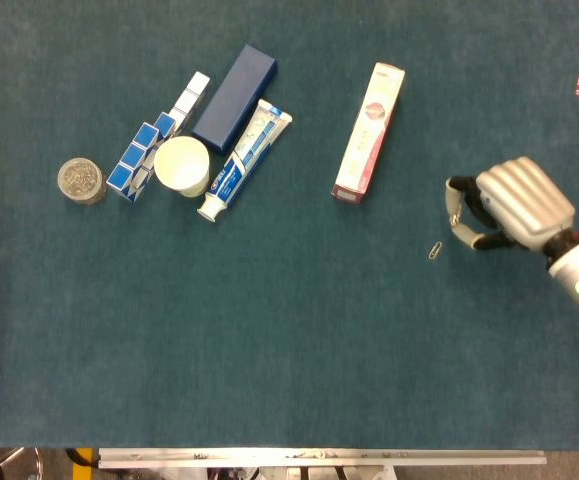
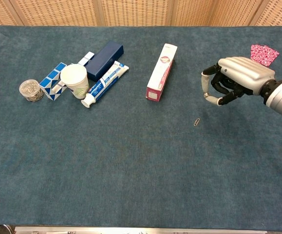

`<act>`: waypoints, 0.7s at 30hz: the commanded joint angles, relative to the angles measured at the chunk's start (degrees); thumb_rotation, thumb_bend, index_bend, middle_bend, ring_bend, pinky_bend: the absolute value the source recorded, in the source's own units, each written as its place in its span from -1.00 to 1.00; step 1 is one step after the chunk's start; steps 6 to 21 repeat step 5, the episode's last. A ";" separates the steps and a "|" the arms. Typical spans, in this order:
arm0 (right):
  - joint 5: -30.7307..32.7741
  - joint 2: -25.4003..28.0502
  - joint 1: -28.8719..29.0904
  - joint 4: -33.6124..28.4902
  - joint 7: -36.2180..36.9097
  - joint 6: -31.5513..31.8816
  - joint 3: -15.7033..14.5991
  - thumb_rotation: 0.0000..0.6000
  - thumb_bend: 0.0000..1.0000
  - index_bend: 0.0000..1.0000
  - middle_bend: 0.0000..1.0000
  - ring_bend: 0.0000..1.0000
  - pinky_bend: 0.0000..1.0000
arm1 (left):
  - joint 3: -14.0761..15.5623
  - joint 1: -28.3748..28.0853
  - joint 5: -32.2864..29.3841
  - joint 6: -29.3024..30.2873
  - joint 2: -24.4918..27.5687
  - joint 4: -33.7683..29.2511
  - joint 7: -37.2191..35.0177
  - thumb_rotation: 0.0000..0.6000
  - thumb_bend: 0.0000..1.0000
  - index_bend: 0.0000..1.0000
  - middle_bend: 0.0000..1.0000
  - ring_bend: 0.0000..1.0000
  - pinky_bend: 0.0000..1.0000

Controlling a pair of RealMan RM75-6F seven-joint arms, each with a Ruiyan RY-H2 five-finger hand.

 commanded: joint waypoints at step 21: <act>-2.67 0.31 -1.01 -0.57 1.92 0.18 -2.10 1.00 -0.23 0.41 0.80 0.80 1.00 | 0.15 0.12 0.07 0.04 -0.13 -0.32 0.22 1.00 -0.61 -1.00 -1.00 -1.00 -0.95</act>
